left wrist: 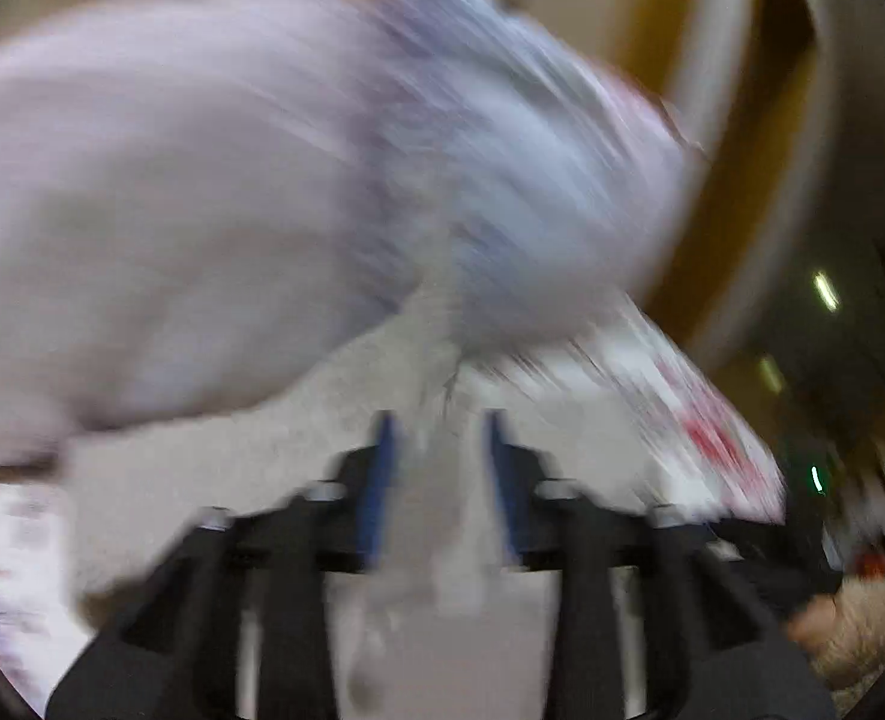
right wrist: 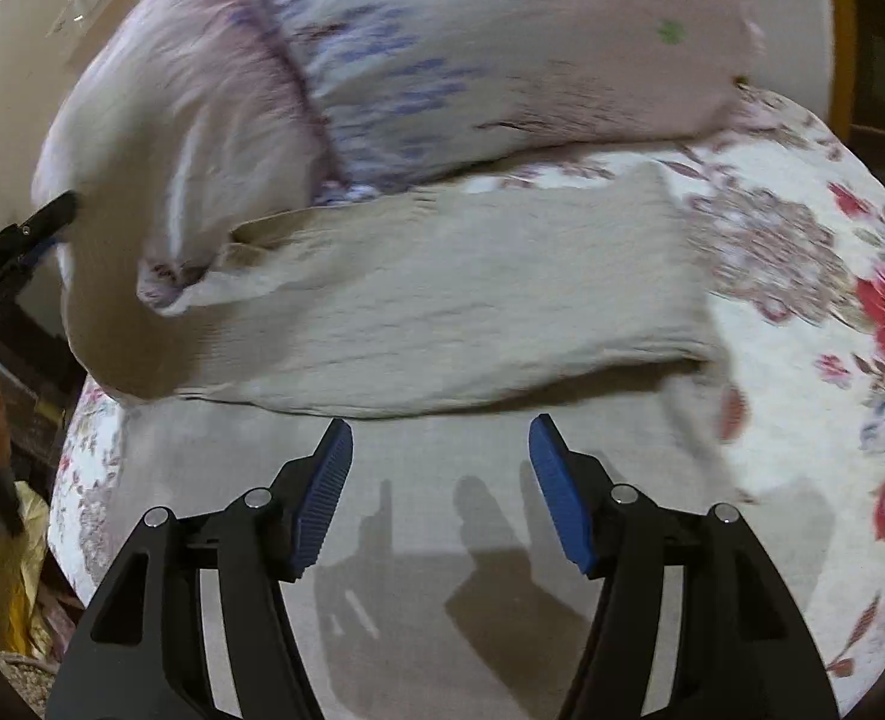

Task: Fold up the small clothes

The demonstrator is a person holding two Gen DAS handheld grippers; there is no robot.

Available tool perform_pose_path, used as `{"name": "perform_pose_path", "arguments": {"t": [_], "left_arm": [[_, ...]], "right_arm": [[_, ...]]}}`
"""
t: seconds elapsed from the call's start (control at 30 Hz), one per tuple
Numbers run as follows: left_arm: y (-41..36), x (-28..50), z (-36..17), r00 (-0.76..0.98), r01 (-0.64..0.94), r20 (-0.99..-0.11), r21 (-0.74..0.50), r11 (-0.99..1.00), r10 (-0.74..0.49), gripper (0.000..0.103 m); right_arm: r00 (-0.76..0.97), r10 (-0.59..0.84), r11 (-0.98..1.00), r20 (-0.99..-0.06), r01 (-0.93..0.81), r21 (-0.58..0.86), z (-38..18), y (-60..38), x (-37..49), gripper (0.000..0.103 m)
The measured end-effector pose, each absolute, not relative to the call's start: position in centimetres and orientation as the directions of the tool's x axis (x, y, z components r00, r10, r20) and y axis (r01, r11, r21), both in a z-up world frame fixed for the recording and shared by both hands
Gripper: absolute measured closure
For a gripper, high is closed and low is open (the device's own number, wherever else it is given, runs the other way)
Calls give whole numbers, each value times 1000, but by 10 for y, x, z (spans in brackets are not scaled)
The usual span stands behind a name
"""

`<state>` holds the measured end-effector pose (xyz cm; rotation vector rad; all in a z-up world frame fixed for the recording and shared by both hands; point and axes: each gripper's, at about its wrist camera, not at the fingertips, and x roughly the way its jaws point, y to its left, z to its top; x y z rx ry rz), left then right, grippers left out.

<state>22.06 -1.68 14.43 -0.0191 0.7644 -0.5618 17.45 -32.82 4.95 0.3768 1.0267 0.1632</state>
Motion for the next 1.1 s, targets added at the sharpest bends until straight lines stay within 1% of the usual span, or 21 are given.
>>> {"name": "perform_pose_path", "arguments": {"t": [0.03,0.1,0.13,0.17,0.23,0.3,0.37,0.43,0.5,0.53,0.6,0.67,0.7,0.73,0.77,0.83,0.9,0.93,0.97,1.0,1.1], "left_arm": [[-45,216,130,531,511,-698,-189,838,-481,64],[-51,202,114,520,504,-732,-155,850,-441,63],[-40,196,111,527,477,-735,-159,865,-426,54],[-11,184,106,547,402,-739,-180,898,-393,40],[30,167,98,566,281,-757,-195,940,-326,33],[82,142,81,550,133,-805,-180,975,-223,32],[133,114,56,492,-19,-861,-154,988,-125,31],[163,85,41,445,-125,-887,-203,971,-128,31],[177,61,32,433,-164,-882,-278,946,-184,32],[179,52,29,430,-168,-878,-304,938,-208,33],[173,30,26,434,-149,-860,-363,920,-269,42],[167,14,25,426,-130,-843,-417,899,-329,60],[166,7,20,416,-124,-836,-442,888,-358,63],[165,-1,19,408,-123,-833,-456,881,-374,70],[164,-7,16,397,-124,-832,-468,875,-388,75],[159,-17,14,393,-129,-828,-479,868,-399,77],[154,-18,13,381,-135,-829,-488,863,-409,82],[153,-17,14,373,-132,-830,-490,862,-415,86],[148,-13,13,364,-126,-830,-493,861,-422,93],[143,-8,14,363,-117,-828,-496,860,-428,96],[142,21,31,410,-61,-785,-531,845,-464,96]], "right_arm": [[506,305,920,-807,63,387,48,-337,172,40],[516,304,910,-801,92,404,49,-358,158,40],[520,303,907,-799,100,409,50,-367,151,40],[515,305,902,-802,114,416,49,-378,141,40],[482,335,875,-810,161,457,42,-399,121,40],[452,379,830,-807,219,513,31,-414,103,40],[423,435,780,-795,265,567,20,-422,84,44],[398,499,728,-770,288,622,9,-423,68,50],[393,584,655,-711,289,698,2,-419,50,53],[379,621,625,-686,289,725,-1,-416,44,57],[327,700,565,-635,291,773,-10,-403,32,67],[293,749,524,-595,288,802,-17,-392,19,83],[278,769,505,-576,288,814,-20,-387,14,88],[270,781,492,-563,287,822,-22,-382,11,91],[265,794,478,-547,284,831,-22,-377,8,92],[271,804,463,-530,274,843,-21,-374,8,93],[287,805,460,-520,252,851,-16,-372,15,94],[297,802,465,-519,235,853,-12,-371,20,94],[312,796,475,-519,210,855,-6,-371,28,94],[333,789,481,-516,187,857,0,-373,34,94],[426,765,483,-484,119,868,25,-382,69,95]]}}
